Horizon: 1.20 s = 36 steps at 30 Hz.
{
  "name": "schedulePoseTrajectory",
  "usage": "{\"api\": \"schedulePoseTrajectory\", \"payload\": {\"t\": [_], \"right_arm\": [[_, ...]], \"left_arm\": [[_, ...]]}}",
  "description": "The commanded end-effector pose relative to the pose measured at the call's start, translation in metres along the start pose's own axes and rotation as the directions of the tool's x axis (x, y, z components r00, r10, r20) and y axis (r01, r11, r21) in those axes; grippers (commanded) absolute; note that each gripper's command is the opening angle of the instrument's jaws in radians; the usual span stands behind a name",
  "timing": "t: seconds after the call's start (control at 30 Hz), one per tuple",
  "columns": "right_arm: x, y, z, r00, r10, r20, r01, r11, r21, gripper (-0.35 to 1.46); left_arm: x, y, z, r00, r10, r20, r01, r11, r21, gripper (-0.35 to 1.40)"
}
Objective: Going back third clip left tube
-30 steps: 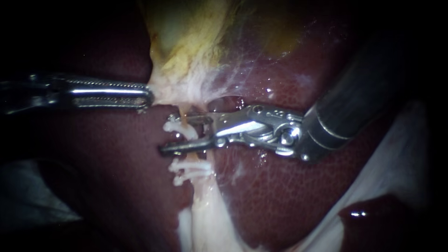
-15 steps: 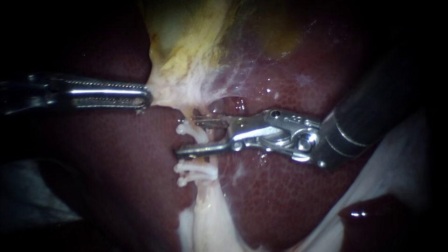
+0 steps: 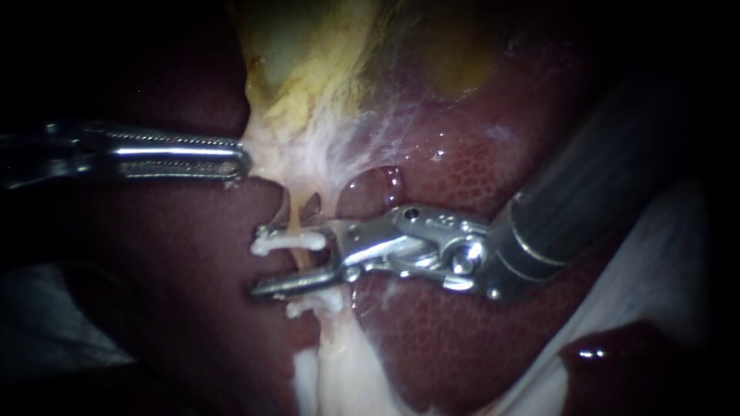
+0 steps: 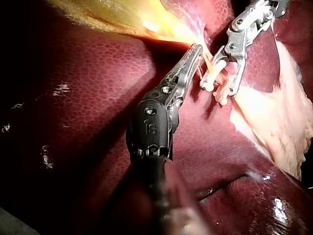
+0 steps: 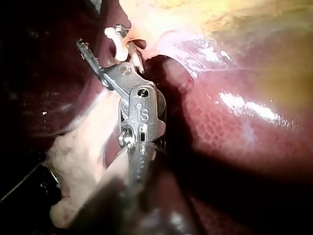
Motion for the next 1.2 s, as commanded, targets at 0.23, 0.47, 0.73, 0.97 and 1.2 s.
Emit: {"api": "schedulePoseTrajectory", "payload": {"t": [0.23, 0.47, 0.73, 0.97, 1.2], "right_arm": [[-0.0004, 0.0015, 0.0000, 0.996, -0.094, 0.004, 0.094, 0.994, -0.056, 0.49], [-0.0011, 0.0037, -0.0005, 0.991, -0.136, 0.011, 0.136, 0.987, -0.086, 0.49], [-0.0010, 0.0041, -0.0006, 0.965, -0.260, 0.029, 0.261, 0.960, -0.102, 0.50], [-0.0006, 0.0042, -0.0006, 0.949, -0.314, 0.030, 0.315, 0.943, -0.110, 0.49], [-0.0004, 0.0040, -0.0007, 0.996, -0.086, -0.028, 0.082, 0.990, -0.114, 0.49]], "left_arm": [[0.0000, 0.0001, 0.0000, 1.0000, 0.000, 0.000, 0.000, 1.000, 0.001, -0.35], [0.0001, 0.0001, 0.0001, 1.0000, -0.001, 0.000, 0.001, 1.000, 0.001, -0.35], [0.0001, 0.0001, 0.0001, 1.0000, -0.001, 0.000, 0.001, 1.000, 0.001, -0.35], [0.0001, 0.0002, 0.0001, 1.0000, -0.001, 0.000, 0.001, 1.000, 0.002, -0.35], [0.0001, 0.0002, 0.0001, 1.0000, -0.001, 0.000, 0.001, 1.000, 0.002, -0.35]]}}
